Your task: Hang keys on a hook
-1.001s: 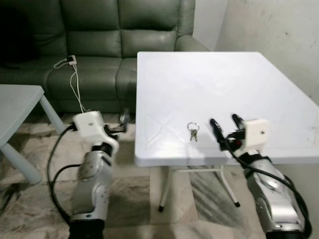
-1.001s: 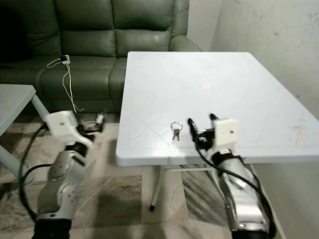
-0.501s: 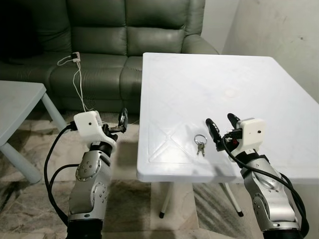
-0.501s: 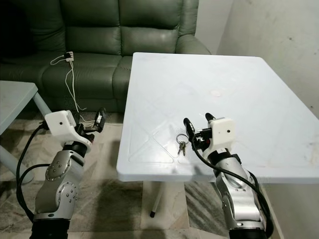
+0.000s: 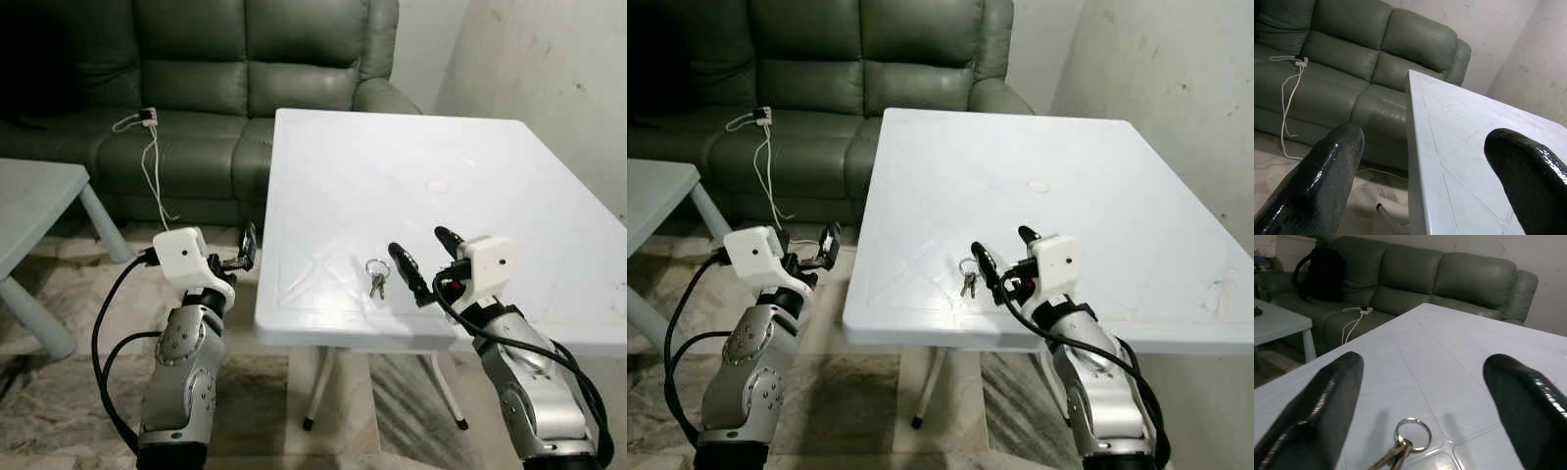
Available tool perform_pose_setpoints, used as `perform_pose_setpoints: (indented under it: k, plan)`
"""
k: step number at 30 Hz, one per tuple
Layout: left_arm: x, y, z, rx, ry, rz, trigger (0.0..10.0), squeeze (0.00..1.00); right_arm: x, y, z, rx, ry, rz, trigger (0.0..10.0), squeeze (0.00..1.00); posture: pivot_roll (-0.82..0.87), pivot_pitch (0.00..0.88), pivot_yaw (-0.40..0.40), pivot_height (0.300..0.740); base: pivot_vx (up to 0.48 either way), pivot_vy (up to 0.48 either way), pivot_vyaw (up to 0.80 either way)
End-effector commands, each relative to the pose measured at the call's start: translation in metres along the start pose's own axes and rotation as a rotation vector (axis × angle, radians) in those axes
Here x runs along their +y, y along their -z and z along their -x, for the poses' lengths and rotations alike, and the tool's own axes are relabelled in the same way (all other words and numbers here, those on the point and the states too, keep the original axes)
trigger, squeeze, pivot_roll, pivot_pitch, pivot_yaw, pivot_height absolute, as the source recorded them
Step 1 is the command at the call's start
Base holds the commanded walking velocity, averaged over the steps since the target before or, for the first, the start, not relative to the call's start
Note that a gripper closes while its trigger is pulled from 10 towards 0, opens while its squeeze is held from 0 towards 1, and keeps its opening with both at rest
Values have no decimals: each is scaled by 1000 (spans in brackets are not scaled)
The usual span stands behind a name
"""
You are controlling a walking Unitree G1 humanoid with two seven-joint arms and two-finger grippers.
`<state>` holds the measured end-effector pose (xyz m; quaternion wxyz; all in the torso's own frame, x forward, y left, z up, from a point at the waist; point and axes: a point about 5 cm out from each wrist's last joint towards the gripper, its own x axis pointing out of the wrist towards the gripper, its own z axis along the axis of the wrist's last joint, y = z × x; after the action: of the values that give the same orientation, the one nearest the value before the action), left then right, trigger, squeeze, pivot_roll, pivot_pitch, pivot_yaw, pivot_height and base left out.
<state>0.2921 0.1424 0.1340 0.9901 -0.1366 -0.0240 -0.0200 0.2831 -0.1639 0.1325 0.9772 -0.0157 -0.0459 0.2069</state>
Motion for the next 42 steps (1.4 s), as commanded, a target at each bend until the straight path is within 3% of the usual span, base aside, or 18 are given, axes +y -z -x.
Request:
perform_pose_setpoints:
  k: [1,2,3,14,15,16,17,20,21,22,26,27,30,31,33,34,35,42]
  plan:
    - [-5,-3,1,-7,7,-3,10000,0,-1,-2,1,12,-20,18,10000,1000,3,2,-94,740,0,0,0]
    - [-6,-3,1,-8,9,-3,10000,0,-1,-2,1,13,-22,19,10000,549,3,1,-93,740,0,0,0]
    - [-6,-3,1,-10,10,-5,10000,0,-1,-2,2,13,-24,24,10000,0,4,0,-94,740,0,0,0]
    - [-8,0,4,2,29,-21,10000,0,0,-1,2,24,-50,8,10000,0,4,2,-91,740,0,0,0]
    - [-9,1,5,7,43,-46,10000,0,3,0,3,16,-72,-30,10000,639,7,6,-90,740,0,0,0]
    - [-10,1,6,7,46,-52,10000,0,4,0,3,13,-78,-41,10000,639,7,6,-90,740,0,0,0]
    - [-10,1,6,8,52,-53,10000,0,4,0,3,16,-76,-36,10000,1000,7,6,-90,740,0,0,0]
    - [-16,2,9,11,92,-87,10000,0,5,5,-1,49,-53,3,10000,1000,11,14,-89,740,0,0,0]
    - [-17,2,10,12,100,-90,10000,0,6,5,-1,49,-58,3,10000,714,14,22,-88,740,0,0,0]
    - [-19,3,10,13,108,-96,10000,0,6,6,-2,51,-58,8,10000,0,14,22,-88,740,0,0,0]
    - [-27,6,18,29,156,-119,10000,0,10,6,-8,49,-79,-15,10000,0,22,47,-89,740,0,0,0]
    - [-28,9,23,42,168,-123,10000,0,13,4,-10,32,-102,-52,10000,973,25,57,-89,740,0,0,0]
    - [-30,12,27,52,179,-136,10000,0,16,2,-11,13,-125,-81,10000,1000,30,70,-89,740,0,0,0]
    - [-32,13,31,60,185,-133,10000,0,14,4,-15,45,-83,-19,10000,1000,34,85,-90,740,0,0,0]
    - [-34,15,35,70,187,-134,10000,0,15,6,-18,66,-74,-19,10000,1000,37,92,-91,740,0,0,0]
    - [-34,16,36,72,189,-136,10000,0,17,5,-18,62,-86,-26,10000,722,37,92,-91,740,0,0,0]
    - [-35,17,38,76,191,-137,10000,0,18,5,-19,60,-94,-27,10000,0,39,101,-91,740,0,0,0]
    - [-40,18,48,95,219,-155,10000,0,25,7,-28,84,-90,-38,10000,0,47,132,-93,740,0,0,0]
